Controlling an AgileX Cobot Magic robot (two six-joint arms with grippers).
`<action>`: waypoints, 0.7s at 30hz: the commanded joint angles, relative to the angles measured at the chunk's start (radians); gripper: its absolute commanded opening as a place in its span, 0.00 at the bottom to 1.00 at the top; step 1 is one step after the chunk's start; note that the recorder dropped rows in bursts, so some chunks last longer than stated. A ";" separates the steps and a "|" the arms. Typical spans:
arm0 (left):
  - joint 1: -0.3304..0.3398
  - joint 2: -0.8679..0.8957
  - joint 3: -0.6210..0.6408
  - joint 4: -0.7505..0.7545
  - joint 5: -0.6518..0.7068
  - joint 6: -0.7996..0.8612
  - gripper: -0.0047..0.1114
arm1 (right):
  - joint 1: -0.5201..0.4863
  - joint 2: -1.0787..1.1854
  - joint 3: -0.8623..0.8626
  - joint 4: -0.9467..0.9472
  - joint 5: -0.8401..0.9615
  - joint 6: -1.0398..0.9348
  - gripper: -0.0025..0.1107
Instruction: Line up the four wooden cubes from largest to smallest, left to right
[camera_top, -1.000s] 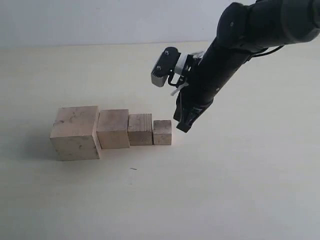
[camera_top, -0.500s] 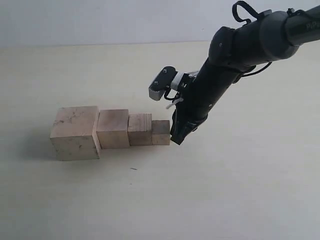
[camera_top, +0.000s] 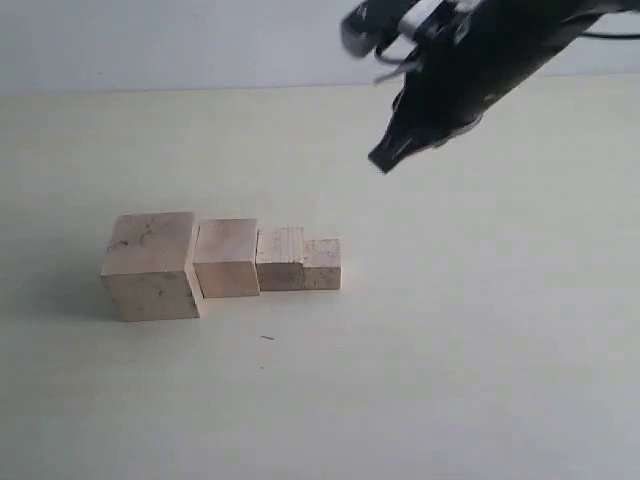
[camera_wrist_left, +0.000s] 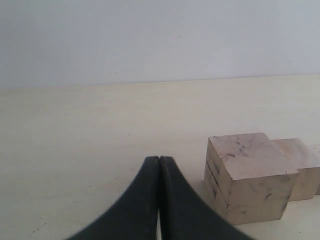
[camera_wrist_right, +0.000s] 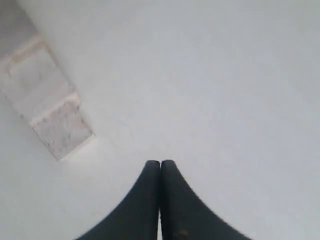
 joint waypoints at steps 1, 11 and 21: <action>0.002 -0.007 0.001 -0.009 -0.003 -0.003 0.04 | 0.000 -0.330 0.217 -0.025 -0.187 0.206 0.02; 0.002 -0.007 0.001 -0.009 -0.003 -0.003 0.04 | 0.000 -0.993 0.972 -0.002 -0.574 0.328 0.02; 0.002 -0.007 0.001 -0.009 -0.003 -0.003 0.04 | -0.032 -1.443 1.202 -0.002 -0.649 0.376 0.02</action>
